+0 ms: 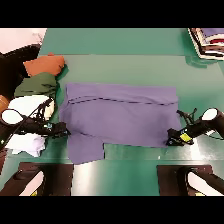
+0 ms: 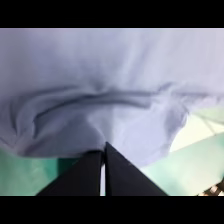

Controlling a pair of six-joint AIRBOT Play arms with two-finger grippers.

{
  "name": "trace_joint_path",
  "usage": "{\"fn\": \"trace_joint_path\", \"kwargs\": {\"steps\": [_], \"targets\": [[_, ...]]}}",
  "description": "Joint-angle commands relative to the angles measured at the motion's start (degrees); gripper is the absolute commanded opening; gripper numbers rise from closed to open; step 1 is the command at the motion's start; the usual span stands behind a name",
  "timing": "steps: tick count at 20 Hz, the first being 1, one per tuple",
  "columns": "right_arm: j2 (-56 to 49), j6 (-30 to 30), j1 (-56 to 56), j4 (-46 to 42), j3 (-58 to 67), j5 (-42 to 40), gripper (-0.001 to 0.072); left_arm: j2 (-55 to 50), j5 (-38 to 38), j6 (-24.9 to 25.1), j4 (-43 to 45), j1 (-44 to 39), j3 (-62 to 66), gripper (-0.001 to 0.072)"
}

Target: Fold the shirts.

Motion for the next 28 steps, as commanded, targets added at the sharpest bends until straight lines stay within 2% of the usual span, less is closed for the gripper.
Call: {"fn": "trace_joint_path", "kwargs": {"steps": [1,3,5,6,8,10,13,17,19,23,27,28], "targets": [[5.31,0.9,3.69,-5.14,2.08,5.18,0.0013,3.13,-5.57,-0.85,2.01,-0.02,1.31,0.0026],[12.09,0.9,3.67,-7.52,2.32,10.91,0.0012,8.85,-8.83,-4.5,1.97,-0.02,1.36,0.0026],[18.88,1.01,3.67,-8.44,2.43,16.79,0.0012,14.4,-16.59,-7.96,1.33,-0.02,2.89,0.0026],[21.38,1.88,3.67,-9.09,2.97,18.23,0.0011,16.35,-19.93,-9.2,1.22,-0.02,4.74,0.0026],[24.15,2.91,3.67,-9.01,6.1,17.59,0.0011,17.0,-21.79,-10.12,1.29,-0.02,9.14,0.0026],[22.38,3.08,3.67,-8.98,10.62,15.23,0.001,15.87,-16.5,-9.53,2.05,-0.02,11.67,0.0026],[12.44,0.59,3.67,-8.98,17.7,8.92,0.0011,9.4,-4.55,-2.82,2.21,-0.02,12.02,0.0026],[-4.37,-0.42,3.74,-8.41,29.24,3.06,0.0011,-7.17,7.85,4.09,1.81,-0.02,16.87,0.0027],[-11.43,-0.72,4.61,-8.48,35.3,2.6,0.0011,-16.22,10.56,6.75,1.36,-0.02,22.01,0.0028],[-21.44,-0.83,6.93,-8.5,45.22,1.57,0.0012,-31.34,10.69,7.69,1.2,-0.02,33.68,0.0029],[-28.13,-0.79,7.08,-8.44,53.27,1.64,0.0012,-37.68,12.04,8.11,1.01,-0.02,39.87,0.0032],[-29.33,-0.81,6.64,-8.44,55.06,1.64,0.0024,-37.79,13.53,7.72,0.96,-0.02,40.13,0.0222]]}}
